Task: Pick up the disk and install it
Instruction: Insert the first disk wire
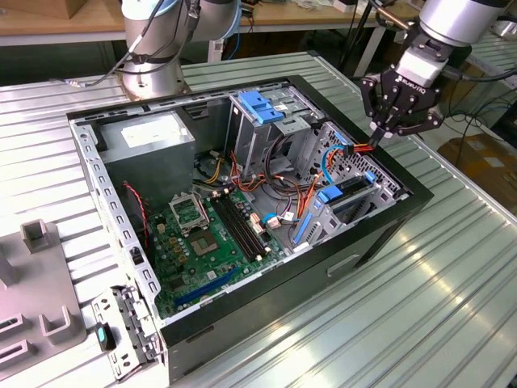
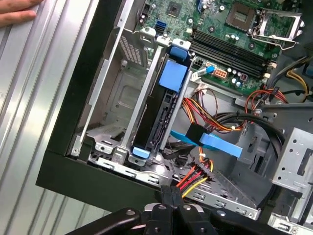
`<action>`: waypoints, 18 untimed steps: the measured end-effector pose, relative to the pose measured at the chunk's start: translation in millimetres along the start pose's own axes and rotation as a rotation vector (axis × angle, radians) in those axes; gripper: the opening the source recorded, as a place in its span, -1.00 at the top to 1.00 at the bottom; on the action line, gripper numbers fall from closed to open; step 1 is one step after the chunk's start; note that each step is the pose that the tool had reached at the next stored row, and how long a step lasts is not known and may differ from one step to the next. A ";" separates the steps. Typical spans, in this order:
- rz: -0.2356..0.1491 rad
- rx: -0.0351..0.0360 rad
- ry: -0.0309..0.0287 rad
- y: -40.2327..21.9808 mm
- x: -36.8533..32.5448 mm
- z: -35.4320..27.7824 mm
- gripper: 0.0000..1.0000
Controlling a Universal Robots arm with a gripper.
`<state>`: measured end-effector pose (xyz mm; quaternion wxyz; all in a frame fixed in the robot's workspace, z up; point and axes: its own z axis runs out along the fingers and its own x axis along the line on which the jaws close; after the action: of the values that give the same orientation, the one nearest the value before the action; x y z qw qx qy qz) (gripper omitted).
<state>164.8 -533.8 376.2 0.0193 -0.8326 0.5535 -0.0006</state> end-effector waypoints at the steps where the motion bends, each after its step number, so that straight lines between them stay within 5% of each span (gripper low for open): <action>1: -0.030 -0.0006 -0.0010 -0.1 0.0 0.1 0.79; 4: -0.121 -0.0024 -0.0039 -0.5 0.1 0.4 0.79; 9: -0.156 -0.0031 -0.0052 -8.1 0.9 0.8 0.79; 18: -0.334 -0.0067 -0.0110 -9.6 1.1 3.5 0.77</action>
<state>174.1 -531.0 373.0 0.0192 -0.9131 0.4074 0.0026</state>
